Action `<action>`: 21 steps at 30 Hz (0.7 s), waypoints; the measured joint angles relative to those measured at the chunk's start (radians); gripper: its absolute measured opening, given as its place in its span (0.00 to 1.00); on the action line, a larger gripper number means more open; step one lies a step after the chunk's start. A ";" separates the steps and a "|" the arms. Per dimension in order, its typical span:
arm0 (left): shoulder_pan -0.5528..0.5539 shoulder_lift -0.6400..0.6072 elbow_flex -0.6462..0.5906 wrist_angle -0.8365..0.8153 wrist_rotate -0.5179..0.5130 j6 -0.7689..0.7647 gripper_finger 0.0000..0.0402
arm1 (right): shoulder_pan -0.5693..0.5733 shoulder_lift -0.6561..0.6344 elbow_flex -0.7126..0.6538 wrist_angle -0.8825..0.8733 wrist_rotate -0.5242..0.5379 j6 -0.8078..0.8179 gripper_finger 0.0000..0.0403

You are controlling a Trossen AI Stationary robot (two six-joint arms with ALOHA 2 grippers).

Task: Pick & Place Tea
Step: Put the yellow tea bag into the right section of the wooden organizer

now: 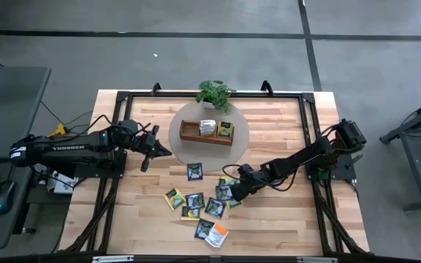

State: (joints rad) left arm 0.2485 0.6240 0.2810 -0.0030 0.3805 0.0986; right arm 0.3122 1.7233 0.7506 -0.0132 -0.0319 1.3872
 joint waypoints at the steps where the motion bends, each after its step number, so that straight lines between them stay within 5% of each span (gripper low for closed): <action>1: 0.000 0.000 0.000 0.000 0.000 0.000 0.00 | 0.000 0.000 0.000 0.000 0.000 0.000 0.19; 13: 0.000 0.000 0.000 0.000 0.000 0.000 0.00 | 0.000 0.000 0.000 -0.002 -0.001 0.000 0.18; 21: 0.000 0.000 0.000 0.000 0.000 0.000 0.00 | -0.012 0.027 0.001 0.018 -0.032 -0.007 0.07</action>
State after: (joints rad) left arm 0.2485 0.6243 0.2810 -0.0029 0.3805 0.0986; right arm 0.3000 1.7503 0.7515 0.0045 -0.0635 1.3802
